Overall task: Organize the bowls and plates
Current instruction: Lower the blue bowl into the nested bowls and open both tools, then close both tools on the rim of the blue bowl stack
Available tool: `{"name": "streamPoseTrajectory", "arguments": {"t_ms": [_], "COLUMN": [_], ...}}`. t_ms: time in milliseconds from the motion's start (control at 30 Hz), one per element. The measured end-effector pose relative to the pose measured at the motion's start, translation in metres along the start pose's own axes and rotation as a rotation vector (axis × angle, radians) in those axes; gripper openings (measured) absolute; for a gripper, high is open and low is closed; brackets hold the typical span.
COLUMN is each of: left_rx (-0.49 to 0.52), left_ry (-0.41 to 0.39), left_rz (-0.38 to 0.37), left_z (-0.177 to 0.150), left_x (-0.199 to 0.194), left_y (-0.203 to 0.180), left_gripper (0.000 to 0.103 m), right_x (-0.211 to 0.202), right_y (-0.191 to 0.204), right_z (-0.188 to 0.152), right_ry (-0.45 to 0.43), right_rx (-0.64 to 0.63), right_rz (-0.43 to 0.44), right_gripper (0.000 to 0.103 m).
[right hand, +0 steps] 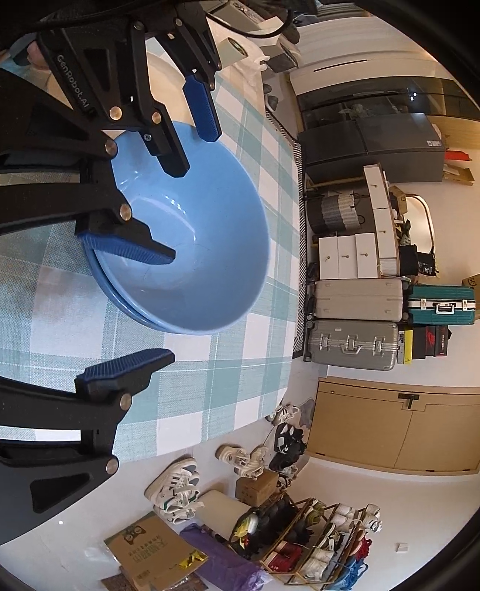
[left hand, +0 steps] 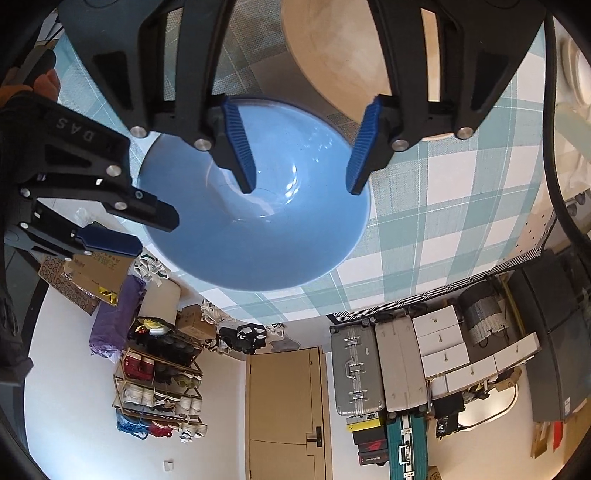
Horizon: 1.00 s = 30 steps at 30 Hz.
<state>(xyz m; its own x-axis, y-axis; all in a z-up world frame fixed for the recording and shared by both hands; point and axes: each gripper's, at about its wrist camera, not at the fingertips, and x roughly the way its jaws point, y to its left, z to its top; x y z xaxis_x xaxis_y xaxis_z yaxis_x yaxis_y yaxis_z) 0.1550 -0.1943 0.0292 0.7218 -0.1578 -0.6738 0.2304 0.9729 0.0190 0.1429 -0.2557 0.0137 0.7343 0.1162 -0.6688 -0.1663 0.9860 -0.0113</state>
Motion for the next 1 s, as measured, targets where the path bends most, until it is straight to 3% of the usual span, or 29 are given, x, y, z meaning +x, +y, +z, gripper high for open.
{"name": "streamPoseTrajectory", "arguments": {"t_ms": [167, 400, 633, 700, 1000], "left_rx": [-0.035, -0.068, -0.108, -0.122, -0.138], "left_ry": [-0.010, -0.003, 0.029, 0.036, 0.058], "left_rz": [-0.012, -0.001, -0.005, -0.013, -0.023], "left_z": [0.001, 0.002, 0.004, 0.004, 0.006], "left_x": [-0.002, -0.006, 0.003, 0.006, 0.018], "left_y": [0.012, 0.022, 0.032, 0.035, 0.036], "left_gripper": [0.075, 0.079, 0.088, 0.100, 0.101], "right_x": [-0.002, -0.005, -0.004, -0.004, 0.002], "right_y": [-0.002, -0.005, -0.009, -0.010, -0.017], "right_z": [0.002, 0.005, 0.007, 0.007, 0.005], "right_ry": [-0.005, -0.018, -0.021, -0.021, -0.005], "right_rx": [0.005, 0.012, 0.020, 0.021, 0.034], "right_rz": [-0.002, 0.005, 0.005, 0.004, 0.004], "right_gripper": [0.059, 0.085, 0.095, 0.096, 0.096]}}
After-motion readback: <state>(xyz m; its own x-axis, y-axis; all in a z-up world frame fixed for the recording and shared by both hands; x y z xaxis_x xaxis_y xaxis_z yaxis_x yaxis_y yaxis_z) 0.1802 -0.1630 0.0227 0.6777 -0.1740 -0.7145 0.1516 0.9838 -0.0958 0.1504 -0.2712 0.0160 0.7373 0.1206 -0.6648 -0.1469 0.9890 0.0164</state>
